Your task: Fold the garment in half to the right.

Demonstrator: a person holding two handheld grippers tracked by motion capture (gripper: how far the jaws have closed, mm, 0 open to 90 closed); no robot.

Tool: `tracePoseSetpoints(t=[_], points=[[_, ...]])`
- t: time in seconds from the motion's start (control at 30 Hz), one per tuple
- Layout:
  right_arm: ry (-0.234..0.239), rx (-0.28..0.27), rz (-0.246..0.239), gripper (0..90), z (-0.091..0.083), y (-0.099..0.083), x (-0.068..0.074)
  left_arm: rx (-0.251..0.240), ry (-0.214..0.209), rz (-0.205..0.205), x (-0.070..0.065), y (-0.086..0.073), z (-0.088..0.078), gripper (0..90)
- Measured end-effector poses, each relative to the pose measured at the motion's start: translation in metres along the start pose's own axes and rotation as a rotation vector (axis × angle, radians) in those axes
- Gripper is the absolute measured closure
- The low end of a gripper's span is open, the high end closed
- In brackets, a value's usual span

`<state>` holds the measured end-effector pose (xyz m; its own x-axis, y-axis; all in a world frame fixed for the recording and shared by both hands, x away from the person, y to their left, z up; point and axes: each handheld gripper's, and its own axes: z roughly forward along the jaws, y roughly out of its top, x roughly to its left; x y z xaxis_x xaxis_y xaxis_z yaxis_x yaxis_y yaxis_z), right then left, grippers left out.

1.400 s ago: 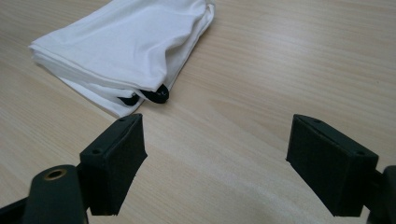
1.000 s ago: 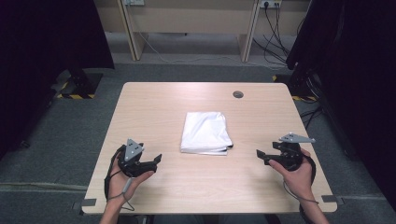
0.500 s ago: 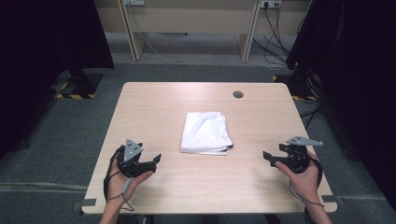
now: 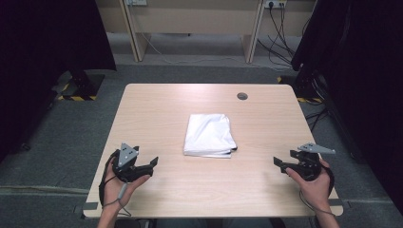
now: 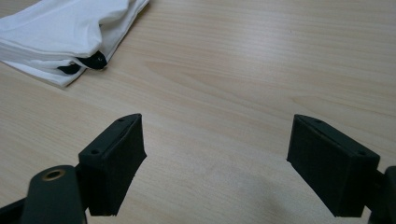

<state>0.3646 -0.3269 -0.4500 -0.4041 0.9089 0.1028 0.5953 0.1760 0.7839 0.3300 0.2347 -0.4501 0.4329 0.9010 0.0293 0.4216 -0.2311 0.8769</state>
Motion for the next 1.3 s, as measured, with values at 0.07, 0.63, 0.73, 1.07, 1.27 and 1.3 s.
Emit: tracePoseSetpoints(t=[0.07, 0.63, 0.73, 1.07, 1.27, 1.3], points=[[-0.01, -0.001, 0.0, 18.9, -0.001, -0.002, -0.002, 0.004, 0.006, -0.001, 0.002, -0.003, 0.002, 19.2], [-0.034, -0.012, 0.013, 17.7, -0.005, -0.01, -0.012, 0.016, 0.025, -0.018, 0.012, -0.014, 0.005, 19.2], [-0.039, -0.016, 0.018, 17.7, -0.006, -0.011, -0.014, 0.015, 0.03, -0.022, 0.014, -0.015, 0.005, 19.2], [-0.061, -0.02, 0.033, 17.6, -0.006, -0.015, -0.021, 0.028, 0.048, -0.021, 0.02, -0.02, 0.007, 19.3], [-0.071, -0.024, 0.045, 17.5, -0.006, -0.019, -0.024, 0.038, 0.059, -0.024, 0.023, -0.023, 0.009, 19.3], [-0.073, -0.024, 0.045, 17.5, -0.006, -0.019, -0.025, 0.037, 0.06, -0.025, 0.024, -0.023, 0.009, 19.3]])
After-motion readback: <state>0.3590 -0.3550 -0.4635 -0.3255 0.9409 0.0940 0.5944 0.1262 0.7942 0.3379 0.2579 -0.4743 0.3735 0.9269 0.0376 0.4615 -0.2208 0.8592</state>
